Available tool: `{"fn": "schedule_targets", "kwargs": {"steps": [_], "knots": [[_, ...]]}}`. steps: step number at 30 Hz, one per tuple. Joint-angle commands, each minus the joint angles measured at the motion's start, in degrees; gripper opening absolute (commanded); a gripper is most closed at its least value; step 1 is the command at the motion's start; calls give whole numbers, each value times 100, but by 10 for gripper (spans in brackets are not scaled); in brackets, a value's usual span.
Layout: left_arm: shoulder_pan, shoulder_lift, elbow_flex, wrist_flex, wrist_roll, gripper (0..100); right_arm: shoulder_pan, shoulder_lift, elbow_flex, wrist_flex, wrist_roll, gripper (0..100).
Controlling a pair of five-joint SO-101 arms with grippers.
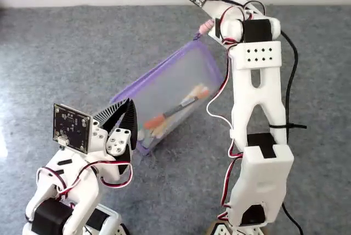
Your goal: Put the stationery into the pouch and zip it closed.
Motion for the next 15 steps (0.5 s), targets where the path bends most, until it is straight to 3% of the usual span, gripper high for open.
{"fn": "schedule_targets", "kwargs": {"steps": [1,9,15], "knots": [[-35,9,-233,-18,-62,13,-259,-787,-826,462,44,8],[-53,-26,-251,-378,-62,160,-787,-1349,-1864,1218,53,8],[-624,-26,-259,-466,-62,226,-1464,-1842,-2189,1727,308,9]]}}
